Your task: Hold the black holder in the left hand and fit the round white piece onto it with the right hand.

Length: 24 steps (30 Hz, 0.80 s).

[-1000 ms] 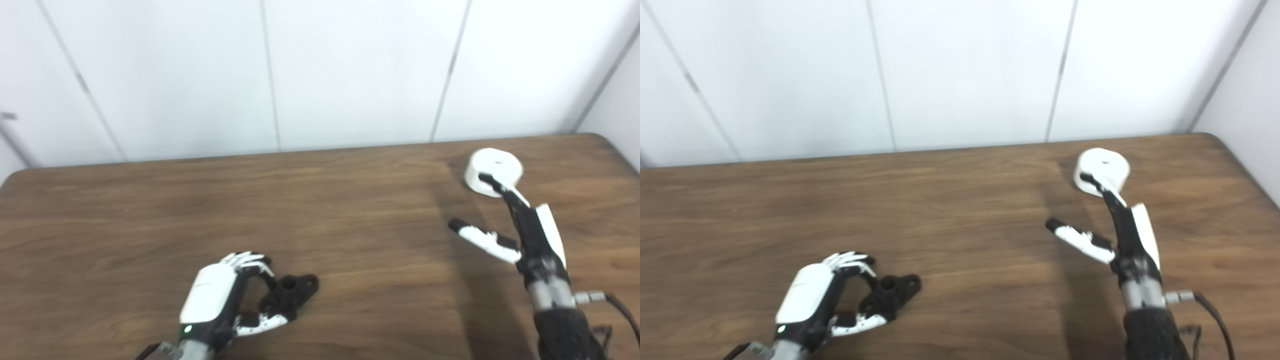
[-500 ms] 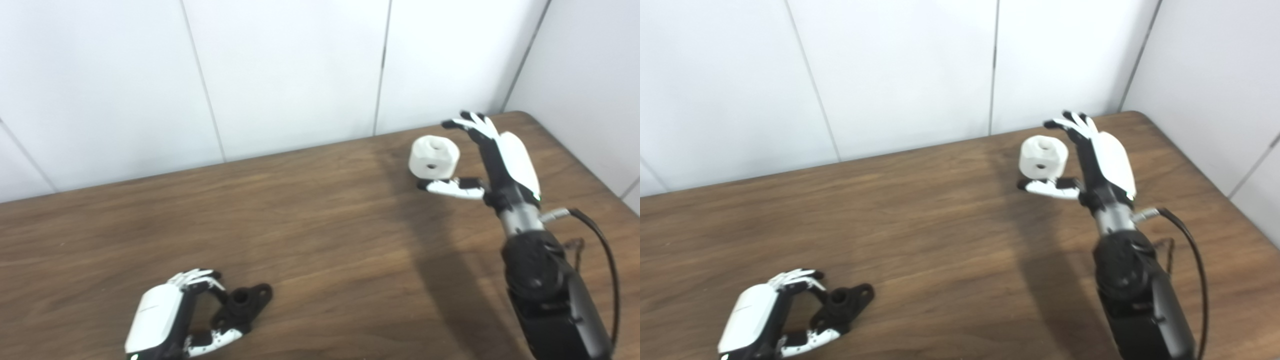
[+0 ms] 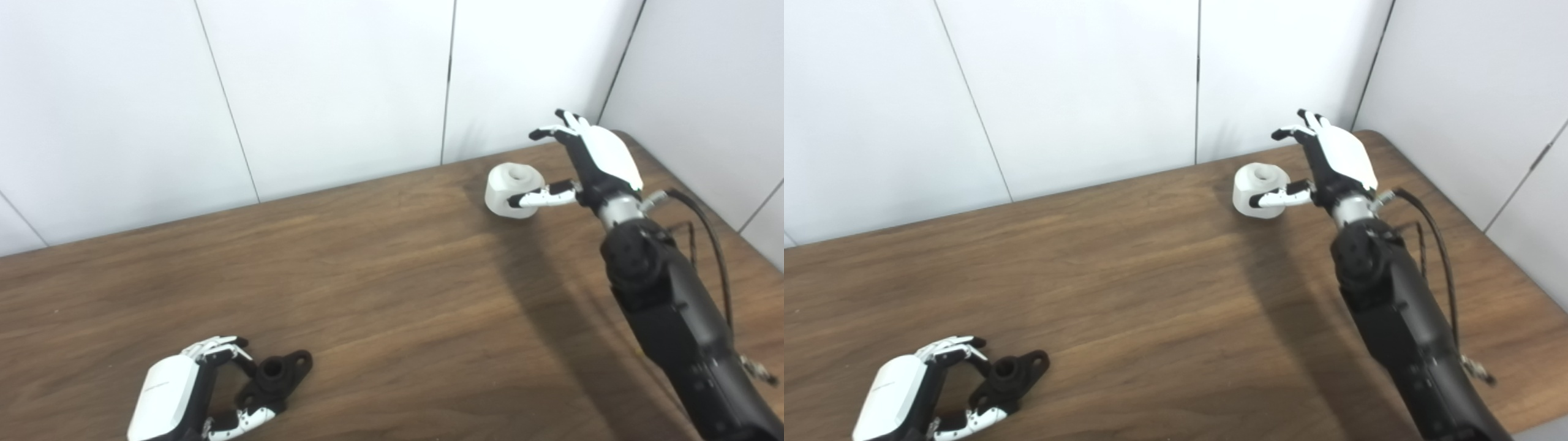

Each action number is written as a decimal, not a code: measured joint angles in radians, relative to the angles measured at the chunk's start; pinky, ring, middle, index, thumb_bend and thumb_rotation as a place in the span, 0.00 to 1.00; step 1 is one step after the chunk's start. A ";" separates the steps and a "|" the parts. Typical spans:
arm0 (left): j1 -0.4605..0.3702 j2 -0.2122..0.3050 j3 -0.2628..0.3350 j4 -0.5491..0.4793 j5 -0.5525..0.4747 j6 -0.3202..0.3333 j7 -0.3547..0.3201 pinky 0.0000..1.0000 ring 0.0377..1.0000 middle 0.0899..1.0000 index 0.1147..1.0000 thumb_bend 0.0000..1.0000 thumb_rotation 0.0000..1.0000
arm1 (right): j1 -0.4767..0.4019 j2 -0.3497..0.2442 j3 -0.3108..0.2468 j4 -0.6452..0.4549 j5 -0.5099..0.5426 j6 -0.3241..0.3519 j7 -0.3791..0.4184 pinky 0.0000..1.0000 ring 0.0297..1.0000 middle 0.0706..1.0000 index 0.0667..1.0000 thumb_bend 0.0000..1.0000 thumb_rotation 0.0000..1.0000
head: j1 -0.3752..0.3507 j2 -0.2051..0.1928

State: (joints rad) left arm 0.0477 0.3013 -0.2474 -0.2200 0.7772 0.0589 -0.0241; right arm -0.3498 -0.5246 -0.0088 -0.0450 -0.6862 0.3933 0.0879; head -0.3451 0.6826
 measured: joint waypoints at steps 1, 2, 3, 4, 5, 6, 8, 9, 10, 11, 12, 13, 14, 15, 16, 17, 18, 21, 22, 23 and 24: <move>0.000 0.000 0.000 0.000 0.000 0.000 0.000 0.81 0.79 0.72 0.42 0.52 0.04 | -0.014 -0.009 0.010 0.022 -0.003 0.001 0.010 1.00 1.00 0.98 0.78 0.88 0.31 | 0.000 0.000; 0.000 0.000 0.001 0.000 0.000 0.000 0.000 0.81 0.79 0.72 0.42 0.52 0.04 | -0.029 -0.017 0.018 0.044 -0.005 0.002 0.019 1.00 1.00 0.98 0.78 0.89 0.31 | 0.000 0.000; 0.000 0.000 0.001 0.000 0.000 0.000 0.000 0.81 0.79 0.72 0.42 0.52 0.04 | -0.043 -0.022 0.024 0.066 -0.006 0.003 0.028 1.00 1.00 0.98 0.78 0.90 0.30 | 0.000 0.000; 0.000 0.000 0.001 0.000 0.000 0.000 0.000 0.81 0.79 0.72 0.42 0.52 0.04 | -0.055 -0.028 0.030 0.085 -0.006 0.003 0.033 1.00 1.00 0.98 0.78 0.91 0.30 | 0.000 0.000; 0.000 0.000 0.001 0.000 0.000 0.000 0.000 0.81 0.79 0.72 0.42 0.52 0.04 | -0.065 -0.032 0.034 0.097 -0.006 0.005 0.036 1.00 1.00 0.98 0.79 0.91 0.30 | 0.000 0.000; 0.000 0.000 0.001 0.000 0.000 0.000 0.000 0.82 0.79 0.72 0.42 0.52 0.04 | -0.074 -0.037 0.042 0.106 -0.007 0.007 0.042 1.00 1.00 0.99 0.79 0.90 0.31 | 0.000 0.000; 0.000 0.000 0.002 0.000 0.001 0.000 0.000 0.81 0.79 0.72 0.42 0.52 0.04 | -0.093 -0.049 0.063 0.132 -0.010 0.011 0.060 1.00 1.00 0.99 0.80 0.91 0.32 | -0.005 -0.002; 0.000 0.000 0.002 0.000 0.000 0.000 0.000 0.81 0.79 0.72 0.42 0.52 0.04 | -0.101 -0.052 0.069 0.140 -0.011 0.015 0.069 1.00 1.00 0.99 0.80 0.91 0.32 | -0.005 -0.002; 0.000 0.000 0.002 0.000 0.000 0.000 0.000 0.81 0.79 0.72 0.42 0.52 0.04 | -0.110 -0.054 0.079 0.155 -0.014 0.021 0.071 1.00 1.00 0.99 0.80 0.92 0.32 | -0.006 -0.002; -0.001 0.000 0.002 0.000 0.000 0.000 0.000 0.81 0.79 0.72 0.42 0.52 0.04 | -0.118 -0.055 0.086 0.168 -0.015 0.029 0.075 1.00 1.00 0.98 0.80 0.92 0.32 | -0.006 -0.002; -0.001 0.000 0.003 0.000 0.001 0.000 0.000 0.81 0.79 0.72 0.42 0.52 0.04 | -0.125 -0.055 0.092 0.179 -0.016 0.031 0.077 1.00 1.00 0.98 0.80 0.92 0.32 | -0.006 -0.002; -0.001 0.000 0.003 0.000 0.001 0.000 0.000 0.81 0.79 0.72 0.42 0.52 0.04 | -0.132 -0.055 0.103 0.195 -0.017 0.033 0.079 1.00 1.00 0.98 0.80 0.92 0.32 | -0.006 -0.003; -0.001 0.000 0.003 0.000 0.001 0.000 0.000 0.81 0.79 0.72 0.42 0.52 0.04 | -0.136 -0.055 0.108 0.203 -0.017 0.034 0.081 1.00 1.00 0.98 0.80 0.92 0.32 | -0.006 -0.003; -0.001 0.000 0.003 0.000 0.001 0.000 0.000 0.81 0.79 0.72 0.42 0.52 0.04 | -0.140 -0.055 0.115 0.209 -0.017 0.036 0.082 1.00 1.00 0.98 0.80 0.92 0.31 | -0.006 -0.003; -0.001 0.000 0.003 0.000 0.001 0.000 0.000 0.81 0.79 0.72 0.42 0.52 0.04 | -0.144 -0.055 0.122 0.217 -0.017 0.036 0.083 1.00 1.00 0.98 0.79 0.92 0.31 | -0.006 -0.005; -0.001 0.000 0.003 0.000 0.001 0.000 0.000 0.81 0.79 0.72 0.42 0.52 0.04 | -0.147 -0.055 0.127 0.223 -0.018 0.038 0.085 1.00 1.00 0.98 0.79 0.92 0.30 | -0.006 -0.005; -0.001 0.000 0.004 0.000 0.000 0.000 0.000 0.81 0.79 0.72 0.42 0.52 0.04 | -0.148 -0.055 0.132 0.227 -0.018 0.038 0.086 1.00 1.00 0.98 0.79 0.91 0.29 | -0.006 -0.005; -0.001 0.000 0.004 0.000 0.000 0.000 0.000 0.81 0.79 0.72 0.42 0.52 0.04 | -0.152 -0.055 0.152 0.236 -0.033 0.046 0.090 1.00 1.00 0.98 0.78 0.91 0.29 | -0.006 -0.005; -0.001 0.000 0.004 0.000 0.000 0.000 0.000 0.81 0.79 0.72 0.42 0.52 0.04 | -0.155 -0.055 0.160 0.244 -0.037 0.048 0.092 1.00 1.00 0.98 0.78 0.90 0.29 | -0.006 -0.005; -0.001 0.000 0.004 0.000 0.000 0.000 0.000 0.81 0.79 0.72 0.42 0.52 0.04 | -0.157 -0.055 0.163 0.250 -0.040 0.050 0.095 1.00 1.00 0.98 0.78 0.90 0.29 | -0.006 -0.005; -0.001 0.000 0.004 0.000 0.001 0.000 0.000 0.81 0.79 0.72 0.42 0.52 0.04 | -0.158 -0.056 0.166 0.252 -0.042 0.053 0.099 1.00 1.00 0.98 0.78 0.90 0.30 | -0.006 -0.005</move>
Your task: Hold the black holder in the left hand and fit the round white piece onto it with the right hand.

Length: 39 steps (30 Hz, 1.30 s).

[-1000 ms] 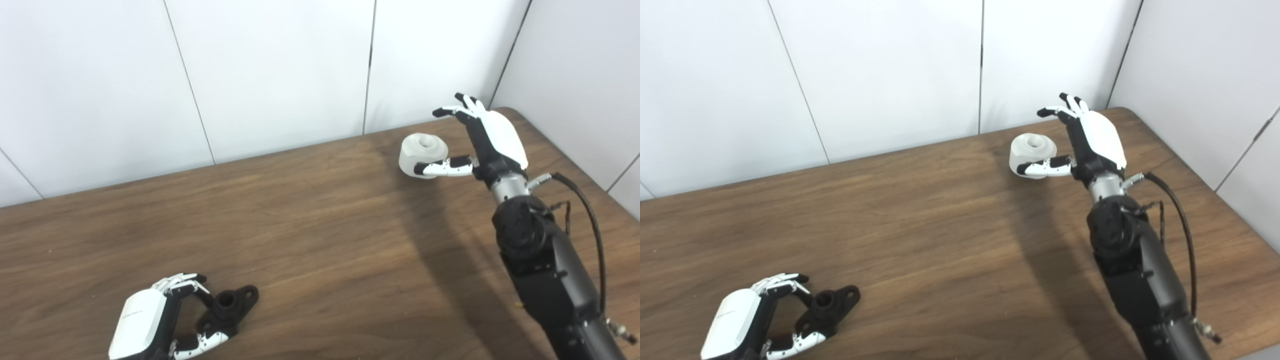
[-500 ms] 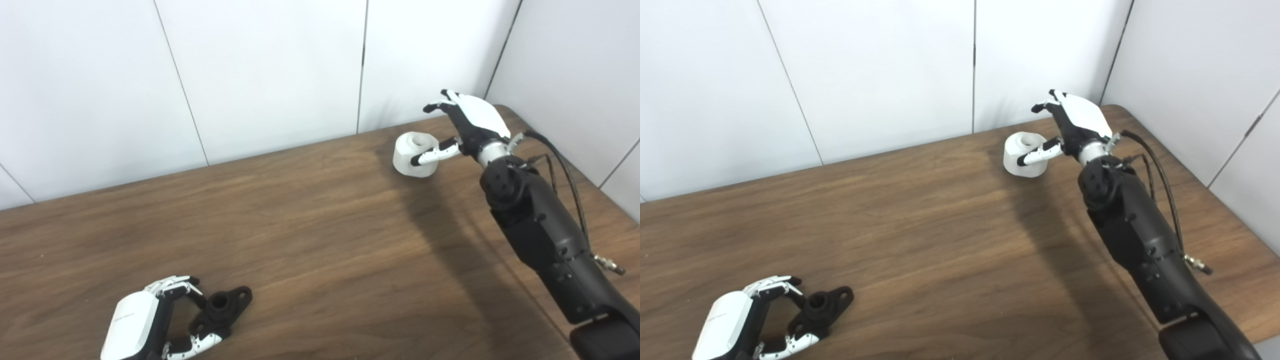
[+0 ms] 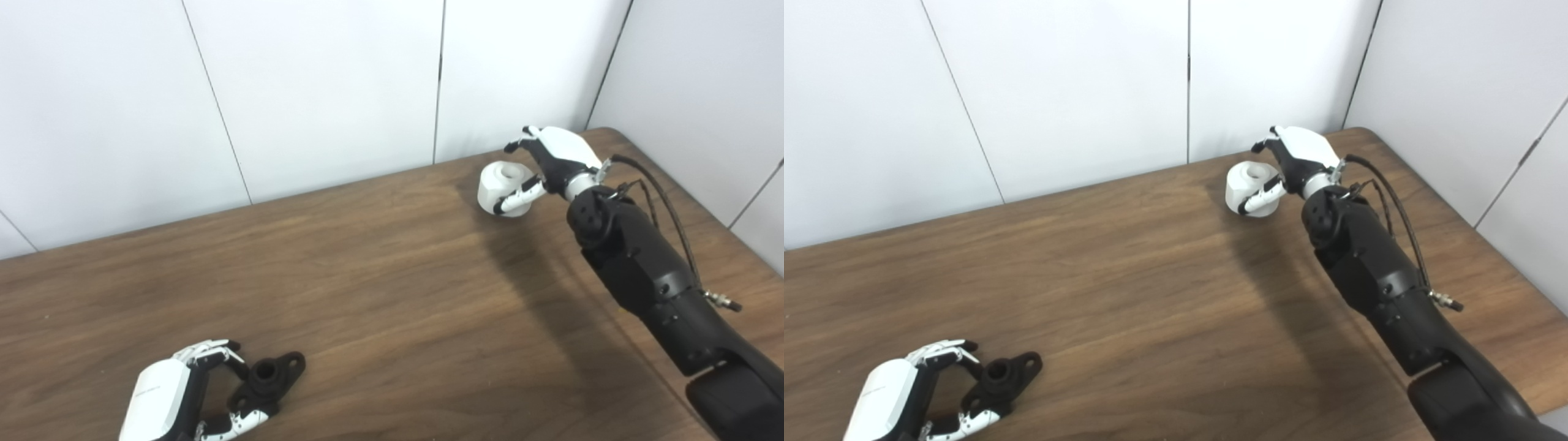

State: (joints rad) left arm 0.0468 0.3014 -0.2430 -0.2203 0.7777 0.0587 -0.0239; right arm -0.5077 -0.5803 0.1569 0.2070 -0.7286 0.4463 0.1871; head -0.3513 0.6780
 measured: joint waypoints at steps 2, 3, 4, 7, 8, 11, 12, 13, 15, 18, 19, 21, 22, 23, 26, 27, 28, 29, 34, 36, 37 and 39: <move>0.000 0.000 0.000 0.000 0.000 0.000 0.000 0.81 0.79 0.72 0.42 0.52 0.04 | -0.001 -0.001 0.005 0.001 -0.003 0.002 0.004 1.00 1.00 0.98 0.77 0.90 0.30 | 0.000 -0.002; 0.000 0.000 0.000 0.000 0.000 0.000 0.000 0.81 0.79 0.72 0.42 0.52 0.04 | -0.001 -0.001 0.005 0.002 -0.003 0.002 0.005 1.00 1.00 0.98 0.77 0.90 0.30 | 0.000 -0.002; 0.000 0.000 0.000 0.000 0.000 0.000 0.000 0.81 0.79 0.72 0.42 0.52 0.04 | -0.002 -0.001 0.006 0.004 -0.004 0.002 0.007 1.00 1.00 0.98 0.76 0.90 0.30 | 0.000 -0.002; 0.000 0.000 0.001 0.000 0.000 0.000 0.000 0.81 0.79 0.73 0.42 0.52 0.04 | -0.003 -0.002 0.006 0.006 -0.004 0.002 0.009 1.00 1.00 0.98 0.75 0.89 0.30 | 0.000 -0.002; 0.000 0.000 0.001 0.000 0.000 -0.001 0.000 0.81 0.79 0.72 0.42 0.52 0.04 | -0.003 -0.003 0.006 0.006 -0.004 0.002 0.010 1.00 1.00 0.98 0.75 0.89 0.30 | 0.000 -0.002; 0.000 0.000 0.001 0.000 0.000 -0.002 0.000 0.81 0.80 0.73 0.42 0.52 0.04 | -0.003 -0.003 0.006 0.006 -0.004 0.003 0.011 1.00 1.00 0.98 0.74 0.88 0.30 | 0.000 -0.002; 0.000 0.000 0.001 0.000 0.000 -0.002 0.000 0.81 0.80 0.73 0.42 0.52 0.04 | -0.003 -0.004 0.006 0.006 -0.004 0.003 0.011 1.00 1.00 0.97 0.74 0.88 0.30 | 0.000 -0.002; 0.000 0.000 0.001 0.000 0.000 -0.002 0.000 0.81 0.80 0.73 0.42 0.52 0.04 | -0.003 -0.004 0.006 0.006 -0.004 0.003 0.011 1.00 1.00 0.97 0.74 0.88 0.30 | 0.000 -0.002; 0.000 0.000 0.002 0.000 0.000 -0.002 0.000 0.81 0.80 0.73 0.42 0.52 0.04 | -0.003 -0.006 0.005 0.006 -0.004 0.004 0.011 1.00 1.00 0.97 0.73 0.87 0.31 | 0.000 -0.002; 0.000 0.000 0.001 0.000 0.000 -0.002 0.000 0.81 0.80 0.72 0.42 0.52 0.04 | -0.002 -0.014 0.003 0.006 -0.002 0.004 0.011 1.00 1.00 0.97 0.73 0.87 0.31 | -0.006 0.002; 0.000 0.000 0.002 0.000 0.000 -0.002 0.000 0.81 0.80 0.73 0.42 0.52 0.04 | -0.002 -0.018 0.002 0.006 -0.002 0.004 0.011 1.00 1.00 0.97 0.73 0.87 0.31 | -0.008 0.003; 0.000 0.001 0.003 0.000 0.000 -0.002 0.000 0.82 0.80 0.73 0.42 0.52 0.04 | -0.001 -0.025 0.000 0.006 -0.002 0.004 0.011 1.00 1.00 0.97 0.73 0.86 0.31 | -0.011 0.002; 0.000 0.001 0.004 0.000 0.000 -0.001 0.000 0.82 0.80 0.73 0.42 0.52 0.04 | -0.001 -0.027 -0.002 0.006 -0.002 0.005 0.010 1.00 1.00 0.97 0.74 0.86 0.31 | -0.011 0.002; 0.001 0.001 0.004 0.000 0.000 -0.001 -0.001 0.82 0.80 0.72 0.42 0.52 0.04 | -0.001 -0.027 -0.002 0.006 -0.002 0.007 0.010 1.00 1.00 0.97 0.74 0.86 0.31 | -0.011 0.003; 0.001 0.001 0.005 0.000 0.000 -0.001 -0.002 0.82 0.80 0.72 0.42 0.52 0.04 | -0.001 -0.027 0.000 0.006 -0.002 0.010 0.010 1.00 1.00 0.97 0.74 0.86 0.31 | -0.011 0.003; 0.001 0.001 0.005 0.000 0.000 -0.001 -0.002 0.82 0.80 0.72 0.42 0.52 0.04 | -0.001 -0.027 0.000 0.006 -0.002 0.011 0.010 1.00 1.00 0.97 0.74 0.86 0.31 | -0.006 0.003; 0.001 0.001 0.005 0.000 -0.001 -0.001 -0.002 0.82 0.80 0.72 0.42 0.52 0.04 | -0.001 -0.027 0.001 0.006 -0.002 0.011 0.010 1.00 1.00 0.97 0.74 0.86 0.31 | -0.006 0.003; 0.001 0.001 0.005 0.000 -0.001 -0.001 -0.002 0.82 0.80 0.72 0.42 0.52 0.04 | -0.001 -0.027 0.001 0.007 -0.002 0.011 0.010 1.00 1.00 0.97 0.73 0.86 0.30 | -0.006 0.002; 0.001 0.001 0.006 0.000 -0.002 -0.001 -0.002 0.82 0.80 0.72 0.42 0.52 0.04 | -0.001 -0.027 0.003 0.012 -0.003 0.012 0.010 1.00 1.00 0.97 0.73 0.86 0.29 | -0.006 0.000; 0.001 0.001 0.007 0.000 -0.002 -0.002 -0.002 0.81 0.79 0.72 0.42 0.52 0.04 | -0.001 -0.027 0.004 0.012 -0.004 0.013 0.010 1.00 1.00 0.97 0.73 0.86 0.29 | -0.009 0.002; 0.001 0.001 0.007 0.000 -0.002 -0.002 -0.002 0.82 0.79 0.72 0.42 0.52 0.04 | 0.000 -0.027 0.004 0.012 -0.004 0.013 0.010 1.00 1.00 0.97 0.73 0.86 0.29 | -0.009 0.002; 0.001 0.002 0.008 0.000 -0.002 -0.002 -0.002 0.81 0.79 0.72 0.42 0.52 0.04 | 0.002 -0.027 0.005 0.012 -0.004 0.013 0.010 1.00 1.00 0.97 0.73 0.86 0.29 | -0.009 0.002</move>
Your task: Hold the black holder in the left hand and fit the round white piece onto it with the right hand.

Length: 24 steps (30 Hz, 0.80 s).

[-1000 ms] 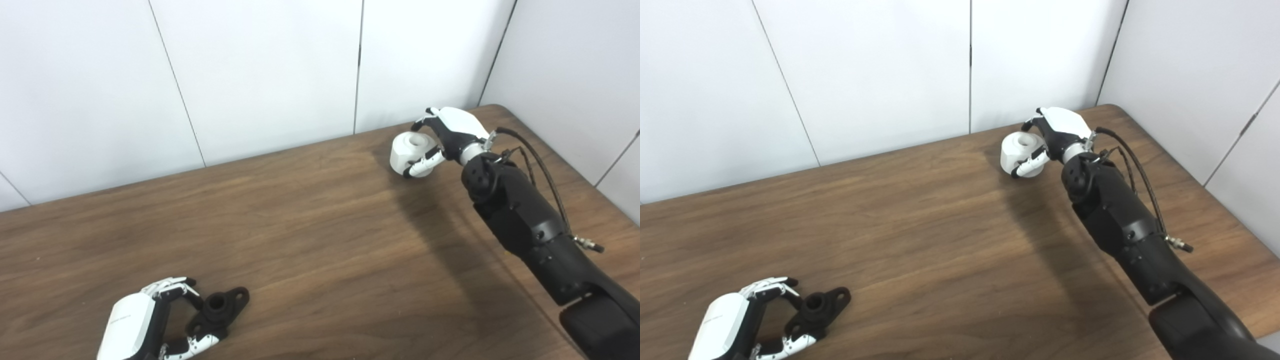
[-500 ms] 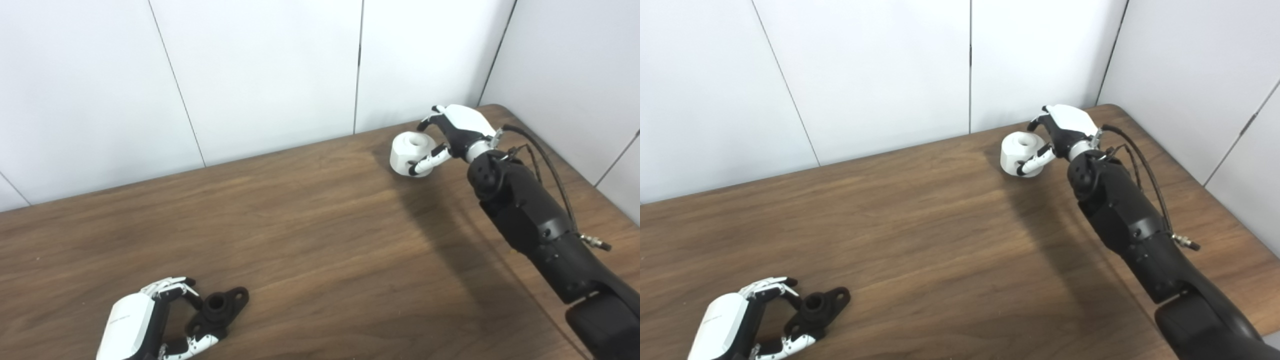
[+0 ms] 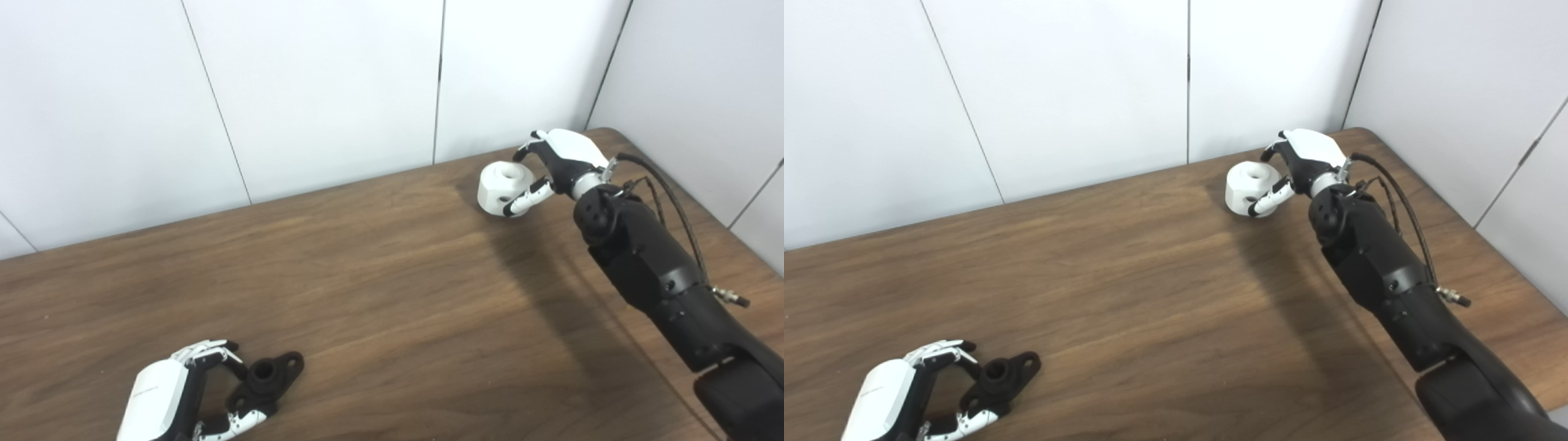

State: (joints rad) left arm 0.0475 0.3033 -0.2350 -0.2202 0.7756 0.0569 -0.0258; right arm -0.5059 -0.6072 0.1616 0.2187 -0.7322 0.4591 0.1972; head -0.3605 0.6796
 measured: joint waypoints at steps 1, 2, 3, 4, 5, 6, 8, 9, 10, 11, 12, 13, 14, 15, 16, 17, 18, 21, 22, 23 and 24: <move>0.000 0.000 0.000 0.000 0.000 0.000 0.000 0.81 0.79 0.72 0.42 0.52 0.04 | 0.001 0.000 0.000 0.000 0.000 0.000 0.000 1.00 1.00 0.96 0.73 0.86 0.29 | 0.000 0.000; 0.000 0.000 0.001 0.000 0.000 0.000 0.000 0.81 0.79 0.72 0.42 0.52 0.04 | 0.002 0.000 0.001 0.001 0.000 0.000 0.000 1.00 1.00 0.96 0.73 0.86 0.29 | 0.000 0.000; 0.000 0.000 0.002 0.000 0.000 0.000 0.000 0.81 0.79 0.72 0.42 0.52 0.04 | 0.002 0.000 0.001 0.001 0.000 0.000 0.000 1.00 1.00 0.96 0.73 0.85 0.29 | 0.000 0.000; 0.000 0.000 0.002 0.000 0.000 0.000 0.000 0.81 0.79 0.72 0.42 0.52 0.04 | 0.003 0.000 0.001 0.001 0.000 -0.001 0.000 1.00 1.00 0.96 0.73 0.85 0.30 | 0.000 0.000; 0.000 0.000 0.002 0.000 0.000 0.000 0.000 0.82 0.79 0.72 0.42 0.52 0.04 | 0.003 0.000 0.002 0.002 0.000 -0.002 0.000 1.00 1.00 0.96 0.73 0.85 0.30 | 0.000 0.000; 0.000 0.000 0.002 0.000 0.000 0.000 0.000 0.82 0.79 0.72 0.42 0.52 0.04 | 0.003 0.000 0.002 0.003 0.000 -0.002 0.000 1.00 1.00 0.96 0.73 0.85 0.30 | 0.000 0.000; 0.001 0.000 0.002 0.000 0.000 0.001 -0.001 0.82 0.80 0.72 0.42 0.52 0.04 | 0.003 0.000 0.002 0.006 0.001 -0.003 0.000 1.00 1.00 0.96 0.73 0.85 0.31 | 0.000 0.000; 0.000 0.000 0.003 0.000 0.000 0.001 -0.003 0.83 0.80 0.73 0.42 0.52 0.04 | 0.003 0.000 0.002 0.008 0.001 -0.004 -0.001 1.00 1.00 0.96 0.73 0.85 0.31 | 0.000 0.000; 0.000 0.000 0.004 -0.001 0.000 0.001 -0.007 0.82 0.80 0.73 0.42 0.52 0.04 | 0.003 0.000 0.002 0.011 0.002 -0.005 -0.001 1.00 1.00 0.96 0.73 0.85 0.31 | 0.000 0.000; 0.000 0.000 0.005 -0.002 0.000 0.001 -0.011 0.82 0.80 0.73 0.42 0.52 0.04 | 0.003 0.000 0.002 0.014 0.003 -0.007 -0.003 1.00 1.00 0.96 0.73 0.85 0.31 | 0.000 0.000; 0.000 0.000 0.005 -0.003 0.001 0.001 -0.013 0.82 0.79 0.72 0.42 0.52 0.04 | 0.003 0.000 0.002 0.018 0.003 -0.009 -0.004 1.00 1.00 0.96 0.72 0.85 0.32 | 0.000 0.000; 0.000 0.000 0.006 -0.003 0.001 0.001 -0.014 0.82 0.79 0.72 0.42 0.52 0.04 | 0.003 0.000 0.002 0.021 0.004 -0.011 -0.005 1.00 1.00 0.96 0.72 0.85 0.32 | 0.000 0.000; 0.000 0.000 0.006 -0.003 0.001 0.001 -0.014 0.82 0.79 0.72 0.42 0.52 0.04 | 0.003 0.000 0.002 0.024 0.005 -0.011 -0.006 1.00 1.00 0.96 0.72 0.85 0.32 | 0.000 0.000; 0.000 0.000 0.007 -0.004 0.001 0.001 -0.015 0.82 0.79 0.72 0.42 0.52 0.04 | 0.004 0.000 0.002 0.025 0.006 -0.012 -0.007 1.00 1.00 0.96 0.71 0.85 0.32 | 0.000 0.000; 0.000 0.000 0.007 -0.004 0.001 0.001 -0.016 0.81 0.79 0.72 0.42 0.52 0.04 | 0.005 0.001 0.001 0.025 0.006 -0.013 -0.007 1.00 1.00 0.95 0.71 0.85 0.32 | 0.000 0.000; 0.000 0.000 0.007 -0.004 0.001 0.001 -0.016 0.81 0.79 0.72 0.42 0.52 0.04 | 0.006 0.001 0.001 0.025 0.006 -0.013 -0.007 1.00 1.00 0.95 0.71 0.85 0.31 | 0.000 0.000; 0.000 0.000 0.008 -0.004 0.002 0.001 -0.016 0.81 0.79 0.72 0.42 0.52 0.04 | 0.006 0.001 0.002 0.025 0.007 -0.013 -0.007 1.00 1.00 0.95 0.70 0.85 0.31 | 0.000 0.000; -0.001 0.000 0.009 -0.004 0.002 0.001 -0.016 0.81 0.79 0.72 0.42 0.52 0.04 | 0.007 0.001 0.002 0.025 0.007 -0.014 -0.007 1.00 1.00 0.95 0.69 0.84 0.31 | 0.003 0.002; -0.001 0.000 0.009 -0.004 0.002 0.001 -0.016 0.82 0.79 0.72 0.42 0.52 0.04 | 0.008 0.001 0.002 0.025 0.007 -0.015 -0.008 1.00 1.00 0.95 0.69 0.84 0.31 | 0.003 0.002; -0.001 0.000 0.009 -0.004 0.002 0.001 -0.016 0.81 0.79 0.72 0.42 0.52 0.04 | 0.008 0.001 0.002 0.025 0.007 -0.015 -0.008 1.00 1.00 0.95 0.69 0.84 0.31 | 0.003 0.002; -0.001 0.000 0.009 -0.004 0.002 0.001 -0.016 0.81 0.79 0.72 0.42 0.52 0.04 | 0.008 0.001 0.001 0.025 0.007 -0.016 -0.008 1.00 1.00 0.95 0.68 0.83 0.31 | 0.003 0.002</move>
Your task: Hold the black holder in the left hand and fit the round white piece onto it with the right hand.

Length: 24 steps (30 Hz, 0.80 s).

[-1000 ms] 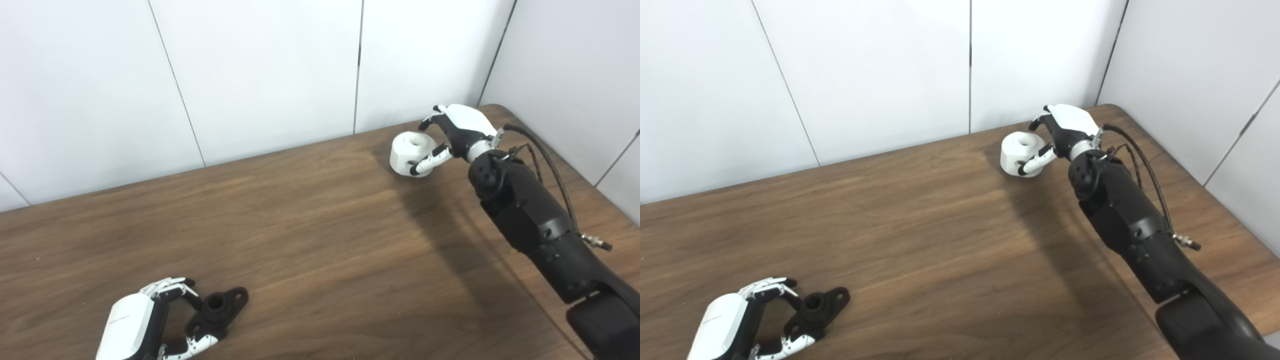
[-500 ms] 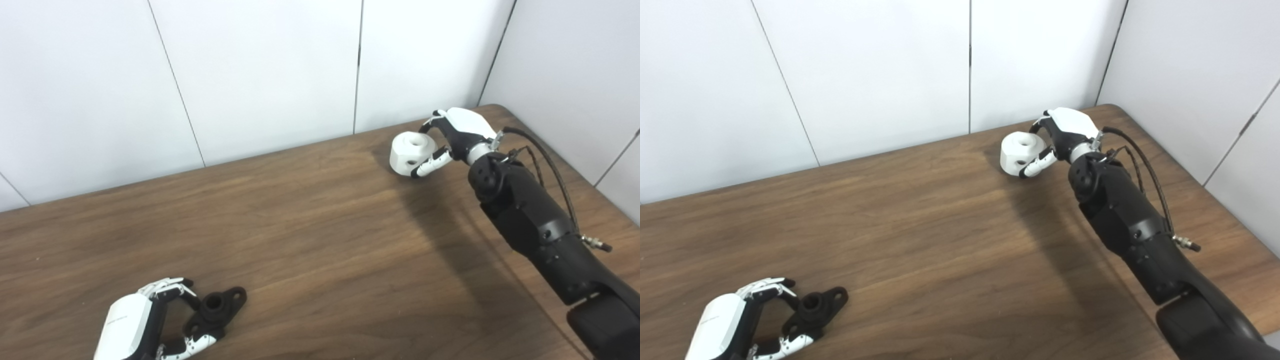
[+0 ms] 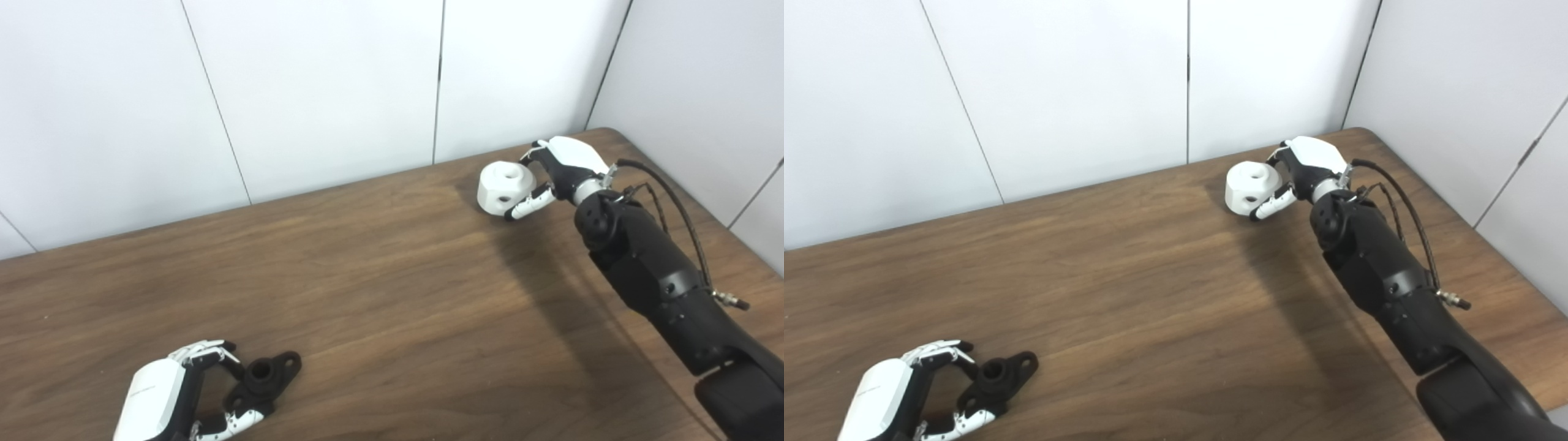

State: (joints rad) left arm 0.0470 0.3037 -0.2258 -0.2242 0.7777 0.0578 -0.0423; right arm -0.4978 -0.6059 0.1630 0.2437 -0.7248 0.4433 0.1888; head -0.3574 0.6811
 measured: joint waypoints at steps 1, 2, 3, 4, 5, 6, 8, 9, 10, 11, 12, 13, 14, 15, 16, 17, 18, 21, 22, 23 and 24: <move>0.000 0.000 0.000 0.000 0.000 0.000 0.000 0.81 0.79 0.72 0.42 0.52 0.04 | 0.000 0.000 0.000 0.000 0.001 0.000 -0.001 1.00 1.00 0.94 0.68 0.83 0.31 | -0.002 0.002; 0.000 0.000 0.000 0.000 0.000 0.000 0.000 0.81 0.79 0.72 0.42 0.52 0.04 | 0.000 0.000 0.000 0.000 0.004 -0.001 -0.002 1.00 1.00 0.94 0.67 0.83 0.31 | -0.002 0.002; 0.000 0.000 0.000 0.000 0.000 0.000 0.000 0.81 0.79 0.72 0.42 0.52 0.04 | 0.000 0.000 0.000 0.000 0.006 -0.002 -0.003 1.00 1.00 0.94 0.67 0.83 0.31 | -0.002 0.002; 0.000 0.000 0.000 0.000 0.000 0.000 0.000 0.81 0.79 0.72 0.42 0.52 0.04 | 0.000 0.000 -0.001 0.000 0.007 -0.003 -0.003 1.00 1.00 0.94 0.66 0.83 0.31 | -0.002 0.002; 0.000 0.000 0.000 0.000 0.000 0.000 0.000 0.81 0.79 0.72 0.42 0.52 0.04 | 0.000 0.000 -0.001 0.000 0.009 -0.004 -0.005 1.00 1.00 0.94 0.66 0.83 0.31 | 0.000 0.002; 0.000 0.000 0.000 0.000 0.000 0.000 0.000 0.81 0.79 0.72 0.42 0.52 0.04 | 0.001 0.000 -0.001 0.000 0.011 -0.005 -0.008 1.00 1.00 0.94 0.66 0.83 0.31 | 0.000 0.002; 0.000 0.000 0.001 0.000 0.000 -0.001 0.000 0.81 0.79 0.72 0.42 0.52 0.04 | 0.001 0.001 -0.001 0.000 0.013 -0.009 -0.015 1.00 1.00 0.93 0.65 0.82 0.32 | 0.000 0.002; 0.000 0.000 0.001 0.000 0.000 -0.001 0.000 0.81 0.79 0.72 0.42 0.52 0.04 | 0.002 0.001 -0.001 0.000 0.014 -0.011 -0.018 1.00 1.00 0.93 0.65 0.82 0.32 | 0.000 0.002; 0.000 0.000 0.001 0.000 0.000 -0.001 0.000 0.81 0.79 0.72 0.42 0.52 0.04 | 0.002 0.001 -0.001 0.000 0.016 -0.014 -0.023 1.00 1.00 0.93 0.65 0.82 0.31 | 0.000 0.002; 0.000 0.000 0.001 0.000 0.000 -0.001 0.000 0.81 0.79 0.72 0.42 0.52 0.04 | 0.003 0.001 -0.001 0.000 0.019 -0.015 -0.026 1.00 1.00 0.93 0.65 0.82 0.31 | 0.003 0.000; 0.000 0.000 0.001 0.000 0.000 -0.001 0.000 0.81 0.79 0.72 0.42 0.52 0.04 | 0.003 0.001 -0.002 0.001 0.022 -0.016 -0.029 1.00 1.00 0.93 0.65 0.82 0.31 | 0.003 0.000; 0.000 0.000 0.001 0.000 0.000 -0.001 0.000 0.81 0.79 0.72 0.42 0.52 0.04 | 0.003 0.001 -0.002 0.001 0.025 -0.018 -0.031 1.00 1.00 0.93 0.65 0.82 0.31 | 0.003 0.000; 0.000 0.000 0.001 0.000 0.000 -0.001 0.000 0.81 0.79 0.72 0.42 0.52 0.04 | 0.003 0.002 -0.002 0.002 0.027 -0.018 -0.032 1.00 1.00 0.93 0.65 0.82 0.31 | 0.003 0.000; 0.000 0.000 0.001 0.000 0.000 -0.001 0.000 0.81 0.79 0.72 0.42 0.52 0.04 | 0.003 0.002 -0.001 0.003 0.030 -0.019 -0.033 1.00 1.00 0.93 0.65 0.82 0.30 | 0.003 0.000; 0.000 0.000 0.001 0.000 0.000 -0.001 0.000 0.81 0.79 0.72 0.42 0.52 0.04 | 0.003 0.002 -0.002 0.005 0.031 -0.019 -0.034 1.00 1.00 0.93 0.65 0.82 0.30 | 0.003 0.000; 0.000 0.000 0.001 0.000 0.000 -0.001 0.000 0.81 0.79 0.72 0.42 0.52 0.04 | 0.003 0.002 -0.002 0.005 0.033 -0.020 -0.034 1.00 1.00 0.93 0.65 0.82 0.30 | 0.003 0.000; 0.000 0.000 0.001 0.000 0.000 -0.001 0.000 0.81 0.79 0.72 0.42 0.52 0.04 | 0.003 0.002 -0.002 0.005 0.034 -0.020 -0.034 1.00 1.00 0.93 0.66 0.82 0.31 | 0.003 0.000; 0.000 0.000 0.001 0.000 0.000 -0.001 0.000 0.81 0.79 0.72 0.42 0.52 0.04 | 0.003 0.002 -0.001 0.006 0.035 -0.020 -0.034 1.00 1.00 0.93 0.66 0.82 0.31 | 0.005 0.000; 0.000 0.000 0.001 0.000 0.000 -0.001 0.000 0.82 0.79 0.72 0.42 0.52 0.04 | 0.003 0.002 -0.001 0.006 0.035 -0.019 -0.034 1.00 1.00 0.93 0.66 0.82 0.31 | 0.005 0.000; 0.000 0.000 0.001 0.000 0.000 -0.001 0.000 0.82 0.79 0.72 0.42 0.52 0.04 | 0.003 0.002 -0.001 0.006 0.035 -0.020 -0.034 1.00 1.00 0.93 0.66 0.82 0.31 | 0.006 0.000; 0.000 0.000 0.001 0.000 0.001 -0.001 0.000 0.82 0.80 0.72 0.42 0.52 0.04 | 0.003 0.002 -0.001 0.006 0.035 -0.020 -0.034 1.00 1.00 0.93 0.66 0.82 0.31 | 0.006 0.000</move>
State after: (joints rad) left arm 0.0475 0.3038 -0.2249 -0.2242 0.7782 0.0569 -0.0426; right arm -0.4953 -0.6039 0.1618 0.2494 -0.6895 0.4237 0.1547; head -0.3513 0.6811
